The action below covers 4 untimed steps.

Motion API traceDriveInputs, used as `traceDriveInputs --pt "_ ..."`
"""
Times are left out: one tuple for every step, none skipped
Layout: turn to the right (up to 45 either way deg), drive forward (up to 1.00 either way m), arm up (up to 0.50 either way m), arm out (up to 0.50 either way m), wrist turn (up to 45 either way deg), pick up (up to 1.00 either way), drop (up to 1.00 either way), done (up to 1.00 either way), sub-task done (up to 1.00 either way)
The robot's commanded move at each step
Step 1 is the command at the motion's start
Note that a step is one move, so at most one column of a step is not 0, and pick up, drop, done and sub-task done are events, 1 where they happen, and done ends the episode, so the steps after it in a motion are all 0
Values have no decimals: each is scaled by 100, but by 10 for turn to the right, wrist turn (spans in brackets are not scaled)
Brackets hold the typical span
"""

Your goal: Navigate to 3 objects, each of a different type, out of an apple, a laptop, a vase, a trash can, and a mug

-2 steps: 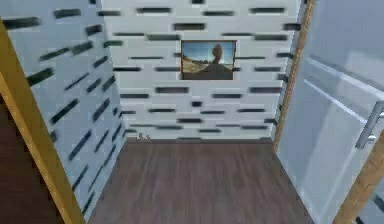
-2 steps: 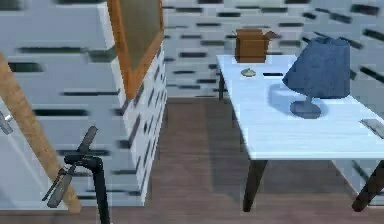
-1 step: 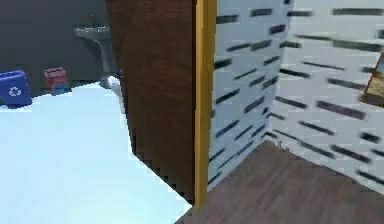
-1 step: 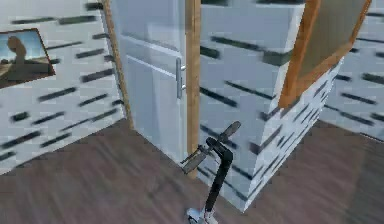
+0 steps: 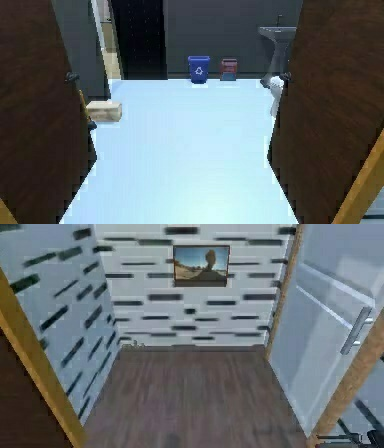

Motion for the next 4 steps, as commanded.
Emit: traceDriveInputs --pt "0 10 0 0 0 0 0 0 0" --pt "0 100 0 0 0 0 0 0 0" --pt "0 100 0 0 0 0 0 0 0" --pt "0 90 0 0 0 0 0 0 0"
